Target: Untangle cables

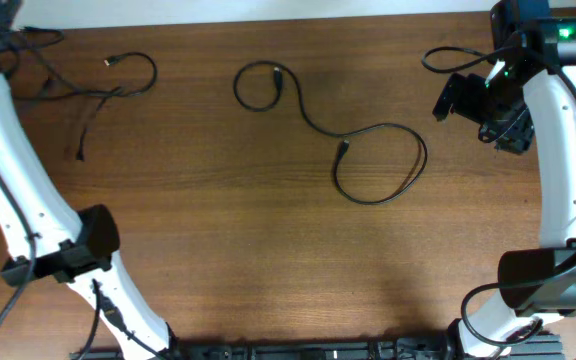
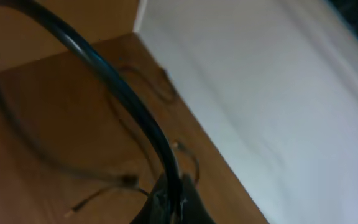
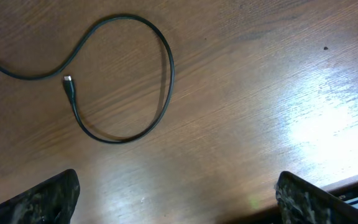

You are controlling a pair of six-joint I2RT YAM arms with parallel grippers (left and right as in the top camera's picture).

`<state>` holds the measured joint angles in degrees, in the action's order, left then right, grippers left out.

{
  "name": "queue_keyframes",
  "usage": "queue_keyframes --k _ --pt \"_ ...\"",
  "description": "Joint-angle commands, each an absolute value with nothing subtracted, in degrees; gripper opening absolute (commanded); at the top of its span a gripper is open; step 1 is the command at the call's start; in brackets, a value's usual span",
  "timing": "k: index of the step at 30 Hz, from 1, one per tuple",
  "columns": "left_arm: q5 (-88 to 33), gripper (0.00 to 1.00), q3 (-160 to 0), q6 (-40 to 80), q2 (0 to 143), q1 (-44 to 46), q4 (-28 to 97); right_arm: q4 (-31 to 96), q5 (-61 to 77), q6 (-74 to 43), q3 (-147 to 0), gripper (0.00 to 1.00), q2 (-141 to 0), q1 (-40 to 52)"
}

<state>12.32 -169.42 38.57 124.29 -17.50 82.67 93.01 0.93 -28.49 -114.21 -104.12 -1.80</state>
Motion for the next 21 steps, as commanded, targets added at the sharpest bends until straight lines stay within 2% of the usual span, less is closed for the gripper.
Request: queue_keyframes --k 1,3,9,21 --pt "13.34 0.00 -162.21 39.88 123.31 -21.96 78.98 92.97 0.84 -28.56 -114.54 0.98 -103.46 -1.91" --pt "13.37 0.00 -157.23 40.42 123.31 -24.27 76.66 92.97 0.84 -28.56 -114.54 0.98 -103.46 -1.91" --pt "13.28 0.00 -142.32 56.21 123.31 -28.97 75.59 92.97 0.84 -28.56 -114.54 0.98 -103.46 -1.91" --pt "13.37 0.00 -116.92 54.46 123.59 -29.78 62.30 92.97 0.84 -28.56 -114.54 0.98 -103.46 -1.91"
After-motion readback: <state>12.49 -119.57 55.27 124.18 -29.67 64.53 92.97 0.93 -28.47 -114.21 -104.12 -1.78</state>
